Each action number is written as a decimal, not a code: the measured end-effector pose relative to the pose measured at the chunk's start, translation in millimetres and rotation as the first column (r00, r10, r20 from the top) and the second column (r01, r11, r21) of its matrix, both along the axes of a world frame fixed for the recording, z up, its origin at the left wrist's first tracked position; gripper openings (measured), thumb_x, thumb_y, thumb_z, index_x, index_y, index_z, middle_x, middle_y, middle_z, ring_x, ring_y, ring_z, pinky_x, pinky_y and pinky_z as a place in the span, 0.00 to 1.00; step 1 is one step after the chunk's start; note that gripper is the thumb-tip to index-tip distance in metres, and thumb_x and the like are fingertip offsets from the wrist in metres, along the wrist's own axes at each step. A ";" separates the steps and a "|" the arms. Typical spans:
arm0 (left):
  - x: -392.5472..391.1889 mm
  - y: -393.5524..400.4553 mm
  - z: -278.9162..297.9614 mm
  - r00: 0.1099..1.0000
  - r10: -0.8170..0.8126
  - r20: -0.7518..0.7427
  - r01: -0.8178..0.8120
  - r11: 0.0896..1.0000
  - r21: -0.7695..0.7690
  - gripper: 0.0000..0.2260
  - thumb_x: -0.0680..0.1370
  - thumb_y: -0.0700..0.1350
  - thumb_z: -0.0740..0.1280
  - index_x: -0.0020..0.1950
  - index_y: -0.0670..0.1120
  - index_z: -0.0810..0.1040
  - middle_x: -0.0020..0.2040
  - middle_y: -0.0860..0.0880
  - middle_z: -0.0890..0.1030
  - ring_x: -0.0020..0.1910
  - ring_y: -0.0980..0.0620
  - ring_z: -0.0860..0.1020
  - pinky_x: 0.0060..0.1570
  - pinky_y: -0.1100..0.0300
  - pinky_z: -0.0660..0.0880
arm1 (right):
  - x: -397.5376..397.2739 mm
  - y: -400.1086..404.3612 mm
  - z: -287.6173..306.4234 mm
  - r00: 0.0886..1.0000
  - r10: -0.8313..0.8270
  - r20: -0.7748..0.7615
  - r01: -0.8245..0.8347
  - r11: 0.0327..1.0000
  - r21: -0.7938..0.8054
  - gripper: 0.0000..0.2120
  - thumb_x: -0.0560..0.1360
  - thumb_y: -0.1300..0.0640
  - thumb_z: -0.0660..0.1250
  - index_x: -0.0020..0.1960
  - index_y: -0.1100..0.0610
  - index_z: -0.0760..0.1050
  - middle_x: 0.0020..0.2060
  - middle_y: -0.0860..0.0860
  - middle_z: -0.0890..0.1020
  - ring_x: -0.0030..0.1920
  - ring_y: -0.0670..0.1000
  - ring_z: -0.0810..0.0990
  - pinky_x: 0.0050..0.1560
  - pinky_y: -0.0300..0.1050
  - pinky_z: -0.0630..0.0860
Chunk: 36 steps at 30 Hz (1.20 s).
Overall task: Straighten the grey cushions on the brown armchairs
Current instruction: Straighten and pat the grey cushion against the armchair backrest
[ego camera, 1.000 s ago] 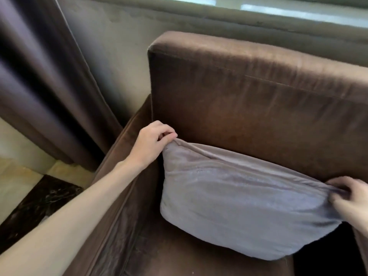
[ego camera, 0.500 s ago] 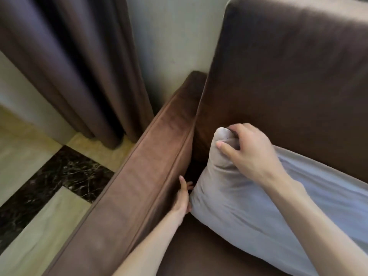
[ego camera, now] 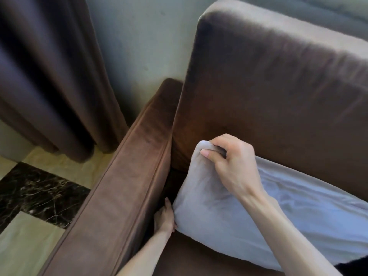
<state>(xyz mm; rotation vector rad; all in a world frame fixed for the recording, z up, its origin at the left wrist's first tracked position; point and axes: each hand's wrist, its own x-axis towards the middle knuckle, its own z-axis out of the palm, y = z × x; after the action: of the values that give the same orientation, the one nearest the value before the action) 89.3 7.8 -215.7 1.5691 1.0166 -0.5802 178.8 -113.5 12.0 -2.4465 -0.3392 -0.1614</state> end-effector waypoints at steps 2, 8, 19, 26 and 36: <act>7.1 1.5 5.0 0.999 -0.033 -0.015 0.033 0.999 0.026 0.30 0.84 0.61 0.45 0.67 0.45 0.77 0.56 0.38 0.84 0.44 0.43 0.83 0.35 0.60 0.81 | -0.5 -8.5 -1.7 0.998 0.040 -0.054 -0.044 0.997 -0.069 0.06 0.74 0.50 0.73 0.48 0.52 0.82 0.43 0.42 0.82 0.47 0.46 0.77 0.49 0.45 0.74; 40.8 16.8 101.4 0.898 -0.146 0.416 0.164 0.986 -0.008 0.21 0.85 0.58 0.51 0.53 0.55 0.83 0.26 0.54 0.77 0.27 0.54 0.73 0.33 0.58 0.72 | -28.7 -99.9 -3.6 0.986 -0.037 -0.162 0.025 0.997 -0.076 0.20 0.70 0.42 0.74 0.58 0.51 0.80 0.55 0.43 0.81 0.59 0.45 0.76 0.59 0.26 0.66; 106.7 26.2 224.9 0.393 -0.660 0.640 0.320 0.751 0.578 0.06 0.71 0.39 0.77 0.41 0.51 0.86 0.35 0.61 0.83 0.32 0.55 0.77 0.37 0.54 0.77 | -99.1 -309.4 10.9 0.869 -0.495 -0.026 0.437 0.790 -0.429 0.09 0.71 0.58 0.70 0.49 0.48 0.78 0.48 0.54 0.83 0.52 0.62 0.81 0.53 0.60 0.77; 107.5 14.9 238.5 0.517 -0.713 0.474 0.183 0.633 0.752 0.10 0.74 0.42 0.74 0.38 0.58 0.81 0.40 0.48 0.85 0.39 0.61 0.79 0.45 0.63 0.74 | -92.2 -326.3 9.6 0.875 -0.466 0.132 0.484 0.830 -0.278 0.08 0.70 0.67 0.74 0.47 0.59 0.81 0.44 0.55 0.82 0.48 0.58 0.78 0.51 0.49 0.72; 84.4 -163.4 259.2 -0.060 -0.941 0.334 0.468 0.269 0.842 0.25 0.73 0.66 0.61 0.55 0.49 0.84 0.54 0.51 0.85 0.55 0.47 0.79 0.56 0.49 0.76 | -167.0 -347.9 -117.4 0.605 -0.526 -0.597 0.778 0.549 0.305 0.30 0.65 0.79 0.61 0.62 0.57 0.73 0.48 0.49 0.81 0.61 0.62 0.79 0.55 0.41 0.75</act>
<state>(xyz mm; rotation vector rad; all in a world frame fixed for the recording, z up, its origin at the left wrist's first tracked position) 173.8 -155.6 43.5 2.4864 -0.8005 -0.1114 11.8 -461.4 -105.5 -1.8184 0.8028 -0.0100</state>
